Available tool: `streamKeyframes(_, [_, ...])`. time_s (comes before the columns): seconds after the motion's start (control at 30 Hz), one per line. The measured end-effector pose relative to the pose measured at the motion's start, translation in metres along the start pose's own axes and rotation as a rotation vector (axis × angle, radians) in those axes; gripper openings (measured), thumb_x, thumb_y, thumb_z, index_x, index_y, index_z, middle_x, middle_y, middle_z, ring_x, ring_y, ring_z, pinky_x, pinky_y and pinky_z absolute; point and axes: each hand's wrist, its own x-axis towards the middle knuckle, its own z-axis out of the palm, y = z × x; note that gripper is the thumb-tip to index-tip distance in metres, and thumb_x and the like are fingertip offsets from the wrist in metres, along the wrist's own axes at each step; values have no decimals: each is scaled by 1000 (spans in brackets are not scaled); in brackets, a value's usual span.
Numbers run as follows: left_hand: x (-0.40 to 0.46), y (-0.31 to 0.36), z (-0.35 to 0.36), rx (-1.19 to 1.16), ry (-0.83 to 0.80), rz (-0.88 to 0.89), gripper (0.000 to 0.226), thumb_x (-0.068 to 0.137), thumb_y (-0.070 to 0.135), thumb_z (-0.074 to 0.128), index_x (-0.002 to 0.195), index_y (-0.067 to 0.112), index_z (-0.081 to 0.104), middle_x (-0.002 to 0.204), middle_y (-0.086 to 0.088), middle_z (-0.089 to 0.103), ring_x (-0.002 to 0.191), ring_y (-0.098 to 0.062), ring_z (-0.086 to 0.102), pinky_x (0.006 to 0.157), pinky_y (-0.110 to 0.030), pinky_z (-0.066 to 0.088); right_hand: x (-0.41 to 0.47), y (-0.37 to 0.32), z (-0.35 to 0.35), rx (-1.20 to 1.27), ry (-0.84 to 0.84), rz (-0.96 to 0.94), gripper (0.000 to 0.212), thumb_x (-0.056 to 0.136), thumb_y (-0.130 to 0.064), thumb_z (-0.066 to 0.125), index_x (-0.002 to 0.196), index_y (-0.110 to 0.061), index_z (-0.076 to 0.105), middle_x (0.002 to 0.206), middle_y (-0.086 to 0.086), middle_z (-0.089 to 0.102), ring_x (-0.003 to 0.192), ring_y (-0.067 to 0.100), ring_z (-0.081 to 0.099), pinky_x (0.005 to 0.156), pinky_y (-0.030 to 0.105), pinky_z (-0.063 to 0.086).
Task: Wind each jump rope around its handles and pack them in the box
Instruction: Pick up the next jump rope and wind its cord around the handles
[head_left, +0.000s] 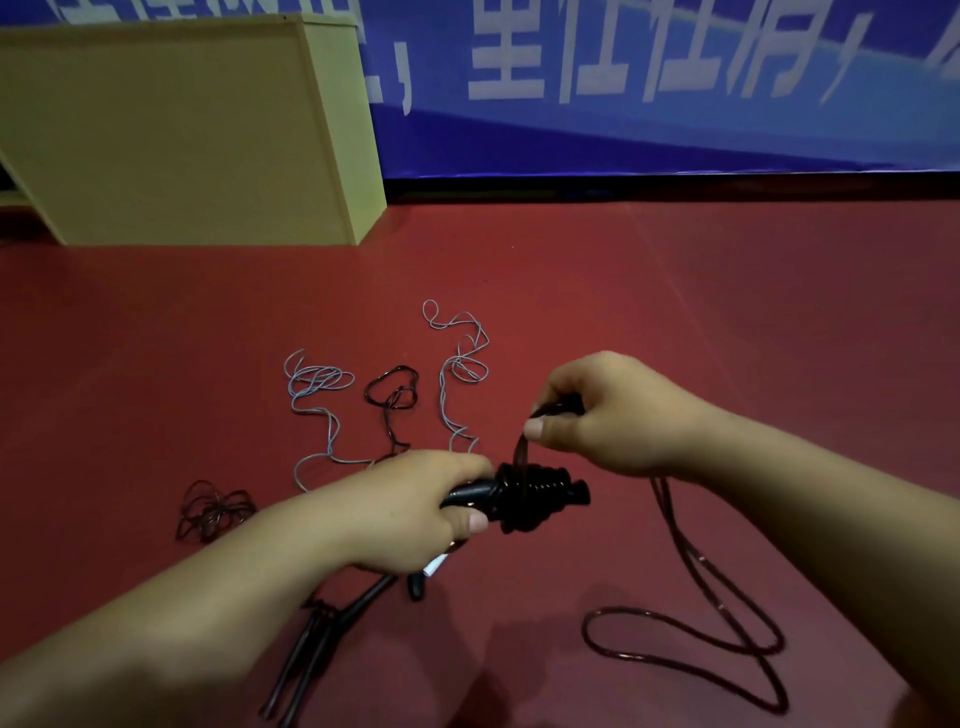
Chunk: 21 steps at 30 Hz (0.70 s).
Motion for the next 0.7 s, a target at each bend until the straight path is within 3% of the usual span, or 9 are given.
streamKeyframes(0.07, [-4, 7, -1, -17, -40, 37, 5, 95, 31, 58, 93, 32, 54, 77, 7, 57, 69, -13, 52, 68, -34, 47, 1, 8, -4, 69, 3, 49, 16, 78, -33, 80, 76, -19, 72, 70, -5, 69, 59, -1, 56, 60, 16, 47])
streamKeyframes(0.17, [-7, 15, -1, 30, -39, 61, 10, 95, 32, 58, 103, 36, 56, 84, 5, 64, 78, -18, 59, 73, -35, 50, 3, 17, -6, 157, 1, 119, 22, 71, -30, 86, 79, -15, 73, 70, -2, 68, 59, 2, 56, 58, 13, 46])
streamKeyframes(0.5, [-4, 14, -2, 12, -23, -13, 6, 93, 33, 59, 99, 34, 59, 86, 5, 65, 84, -20, 63, 79, -37, 53, 5, 16, -15, 343, 58, 122, 18, 70, -21, 86, 77, -10, 73, 71, 4, 67, 65, 9, 57, 67, 25, 50])
streamKeyframes(0.6, [-4, 14, 0, -31, -78, -21, 9, 93, 31, 58, 102, 30, 62, 92, -1, 68, 88, -24, 65, 83, -41, 54, 5, 16, -15, 352, 47, 138, 17, 71, -21, 85, 77, -10, 74, 69, 1, 66, 63, 6, 57, 63, 18, 50])
streamKeyframes(0.7, [-2, 10, -2, -147, -130, 16, 8, 92, 32, 58, 99, 31, 63, 86, 0, 68, 78, -18, 62, 85, -46, 53, 4, 18, -18, 359, 50, 149, 16, 71, -21, 85, 78, -10, 74, 72, 2, 67, 65, 6, 58, 61, 15, 48])
